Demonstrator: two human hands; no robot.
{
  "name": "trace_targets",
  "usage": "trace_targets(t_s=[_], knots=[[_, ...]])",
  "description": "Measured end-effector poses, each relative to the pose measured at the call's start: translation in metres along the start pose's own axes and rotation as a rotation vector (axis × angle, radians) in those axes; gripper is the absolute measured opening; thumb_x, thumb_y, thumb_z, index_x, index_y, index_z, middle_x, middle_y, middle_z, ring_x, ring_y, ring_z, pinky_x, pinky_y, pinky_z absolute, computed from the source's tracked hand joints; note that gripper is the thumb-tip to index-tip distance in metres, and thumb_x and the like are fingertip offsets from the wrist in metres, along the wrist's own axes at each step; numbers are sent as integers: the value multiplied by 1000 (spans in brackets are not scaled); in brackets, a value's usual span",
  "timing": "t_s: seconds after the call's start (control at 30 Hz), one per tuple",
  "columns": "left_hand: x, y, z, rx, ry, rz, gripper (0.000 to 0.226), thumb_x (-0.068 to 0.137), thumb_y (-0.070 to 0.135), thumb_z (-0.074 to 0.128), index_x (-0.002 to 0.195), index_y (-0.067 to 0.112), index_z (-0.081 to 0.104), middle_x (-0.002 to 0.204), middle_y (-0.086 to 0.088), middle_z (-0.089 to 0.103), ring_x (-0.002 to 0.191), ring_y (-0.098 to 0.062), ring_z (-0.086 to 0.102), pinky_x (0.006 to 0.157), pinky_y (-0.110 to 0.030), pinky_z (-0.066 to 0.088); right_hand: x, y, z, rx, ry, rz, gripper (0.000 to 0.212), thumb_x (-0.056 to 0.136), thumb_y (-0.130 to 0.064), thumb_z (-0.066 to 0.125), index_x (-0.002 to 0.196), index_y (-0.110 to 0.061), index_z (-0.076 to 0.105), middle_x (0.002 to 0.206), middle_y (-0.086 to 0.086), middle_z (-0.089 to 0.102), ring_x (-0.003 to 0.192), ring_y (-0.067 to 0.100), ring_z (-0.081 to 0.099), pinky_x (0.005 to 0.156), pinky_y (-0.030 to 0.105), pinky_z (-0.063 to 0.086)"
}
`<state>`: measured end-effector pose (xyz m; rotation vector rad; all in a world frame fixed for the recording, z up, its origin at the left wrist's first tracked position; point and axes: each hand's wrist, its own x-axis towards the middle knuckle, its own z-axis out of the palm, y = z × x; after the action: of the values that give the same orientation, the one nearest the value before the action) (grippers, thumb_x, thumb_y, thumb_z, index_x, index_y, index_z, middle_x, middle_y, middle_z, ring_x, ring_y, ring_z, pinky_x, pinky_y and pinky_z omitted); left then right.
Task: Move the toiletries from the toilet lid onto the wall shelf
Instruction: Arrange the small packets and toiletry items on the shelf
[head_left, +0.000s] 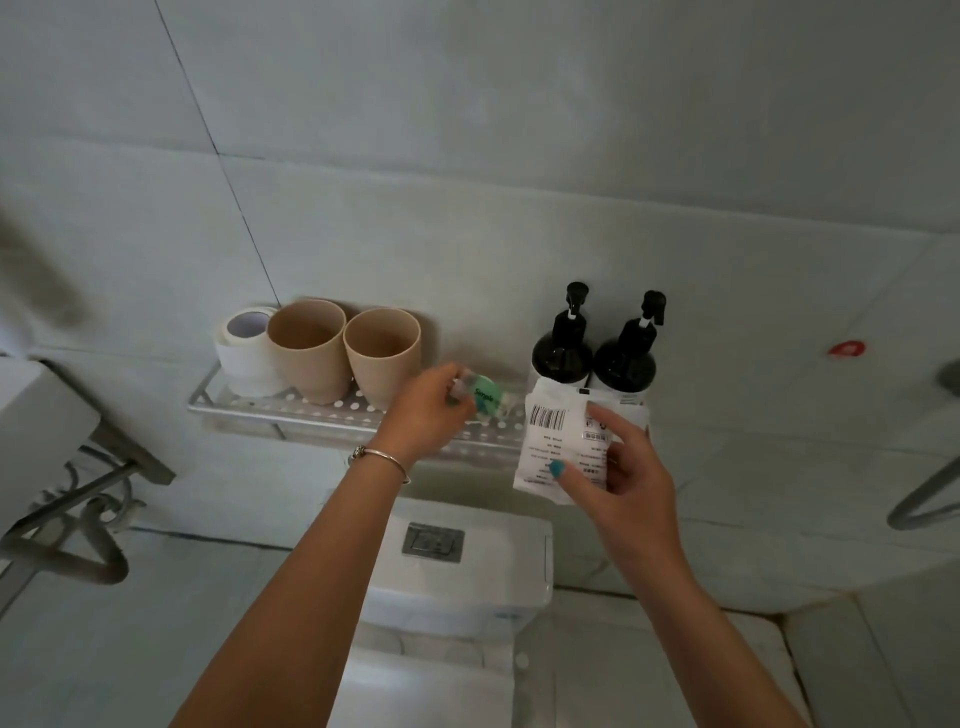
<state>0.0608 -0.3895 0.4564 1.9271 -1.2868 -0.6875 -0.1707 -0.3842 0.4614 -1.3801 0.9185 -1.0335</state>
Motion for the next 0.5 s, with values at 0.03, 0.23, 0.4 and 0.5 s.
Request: trace_targets(t_s=[0.03,0.23,0.4,0.5], knots=[[0,0,0,-3,11,-11,21,88,10,60,108,10,57,102,-8,64,88,-22,61,70,-29,49,1,0,1,-1,4,-2,59,76,9,72,115,-33,58,113,3,68,100,13,69,70,20,57],[-6,1,0,101,100,29,47,90,18,59,134,15,45,118,-13,63,105,-30,61,86,-42,52,3,1,4,-5,28,2,60,76,8,73,112,-38,58,115,4,67,100,11,69,68,20,56],[-10,5,6,275,206,11,51,91,25,58,138,15,39,114,-13,66,101,-31,63,72,-36,48,5,0,7,-1,35,3,60,76,7,73,114,-37,58,116,2,65,101,11,68,69,21,57],[-12,5,7,292,247,30,50,91,26,57,137,16,41,112,-12,66,101,-31,63,71,-35,47,8,-1,8,5,45,5,59,77,7,73,114,-35,58,115,2,65,101,12,68,70,22,57]])
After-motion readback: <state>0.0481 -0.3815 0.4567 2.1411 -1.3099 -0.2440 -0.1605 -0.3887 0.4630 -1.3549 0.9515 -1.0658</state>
